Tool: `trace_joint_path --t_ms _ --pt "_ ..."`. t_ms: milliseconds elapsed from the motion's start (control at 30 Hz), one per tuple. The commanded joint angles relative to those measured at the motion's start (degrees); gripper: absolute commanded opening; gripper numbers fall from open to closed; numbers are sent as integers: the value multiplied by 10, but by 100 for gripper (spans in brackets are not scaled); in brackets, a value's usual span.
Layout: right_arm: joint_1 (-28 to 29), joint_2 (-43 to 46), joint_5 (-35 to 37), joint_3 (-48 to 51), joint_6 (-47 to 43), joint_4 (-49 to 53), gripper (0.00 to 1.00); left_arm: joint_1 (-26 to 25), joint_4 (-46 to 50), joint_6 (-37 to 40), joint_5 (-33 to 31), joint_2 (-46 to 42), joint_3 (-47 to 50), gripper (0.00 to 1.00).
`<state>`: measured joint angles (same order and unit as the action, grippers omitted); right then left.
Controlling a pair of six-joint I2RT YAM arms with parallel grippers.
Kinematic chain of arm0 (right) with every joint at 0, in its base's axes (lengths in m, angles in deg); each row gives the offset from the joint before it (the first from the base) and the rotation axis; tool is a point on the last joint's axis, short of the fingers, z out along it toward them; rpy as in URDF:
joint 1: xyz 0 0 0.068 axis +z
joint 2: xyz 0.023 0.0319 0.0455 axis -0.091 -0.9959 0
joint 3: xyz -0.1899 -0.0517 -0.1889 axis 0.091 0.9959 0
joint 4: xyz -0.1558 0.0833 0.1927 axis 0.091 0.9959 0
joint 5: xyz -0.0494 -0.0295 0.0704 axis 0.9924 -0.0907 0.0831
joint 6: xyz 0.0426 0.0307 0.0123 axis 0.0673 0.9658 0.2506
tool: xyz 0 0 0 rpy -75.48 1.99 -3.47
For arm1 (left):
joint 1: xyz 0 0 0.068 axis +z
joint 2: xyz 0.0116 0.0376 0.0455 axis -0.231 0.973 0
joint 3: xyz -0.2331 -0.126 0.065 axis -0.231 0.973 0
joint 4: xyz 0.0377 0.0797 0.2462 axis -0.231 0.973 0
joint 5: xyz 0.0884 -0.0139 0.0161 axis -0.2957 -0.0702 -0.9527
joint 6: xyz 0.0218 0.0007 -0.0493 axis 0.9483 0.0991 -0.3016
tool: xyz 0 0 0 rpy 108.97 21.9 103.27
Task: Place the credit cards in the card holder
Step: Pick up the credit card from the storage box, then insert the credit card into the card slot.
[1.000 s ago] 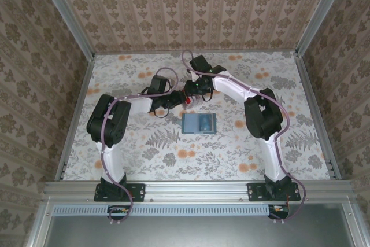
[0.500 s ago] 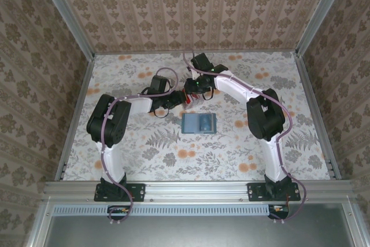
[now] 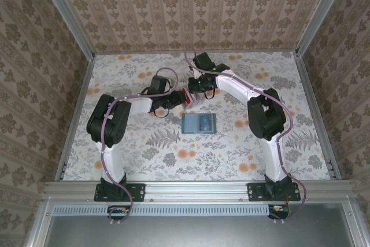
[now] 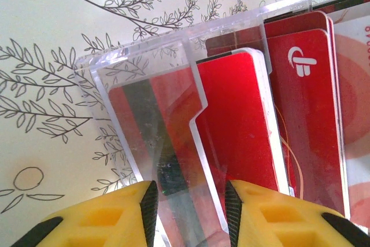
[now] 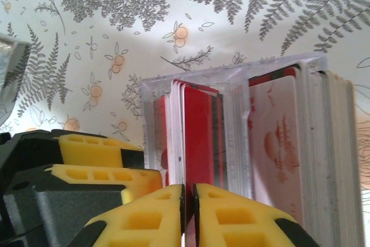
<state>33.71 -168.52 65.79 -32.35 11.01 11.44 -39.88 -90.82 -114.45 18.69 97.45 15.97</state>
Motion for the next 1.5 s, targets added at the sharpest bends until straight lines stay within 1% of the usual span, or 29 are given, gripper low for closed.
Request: trace_joint_path --t_ms 0,200,267,300,400,633,833,1000,1133,1233,1300,1367,1467 --pt "-1 9 9 -3 -7 16 12 -5 29 6 10 -3 -6 38" --pt "-2 33 13 12 -12 6 6 -6 34 7 9 -8 -6 38" --pt "-4 51 6 28 -14 -9 1 -6 36 7 7 -14 -3 38" --pt "-4 63 2 39 -15 -19 0 -7 38 7 7 -19 -2 38" --pt "-4 96 3 66 -14 -49 0 -8 46 10 7 -33 -1 38" --pt "-4 147 20 95 -18 -59 0 -9 78 25 -4 -70 -11 38" --pt "-11 190 1 130 -14 -69 0 -9 90 31 -13 -102 -5 38" --pt "-21 226 -40 169 6 -94 0 -9 97 46 -33 -135 13 38" --pt "-28 258 -74 205 21 -118 0 -9 92 66 -32 -149 23 38" --pt "-33 283 -109 234 29 -133 0 -9 73 73 -30 -163 45 38" --pt "-40 295 -158 255 33 -145 0 -9 59 77 -35 -173 62 38" --pt "-44 308 -189 275 42 -161 0 -10 47 78 -41 -190 83 38" --pt "-44 327 -212 306 48 -167 0 -11 23 72 -52 -213 121 38"
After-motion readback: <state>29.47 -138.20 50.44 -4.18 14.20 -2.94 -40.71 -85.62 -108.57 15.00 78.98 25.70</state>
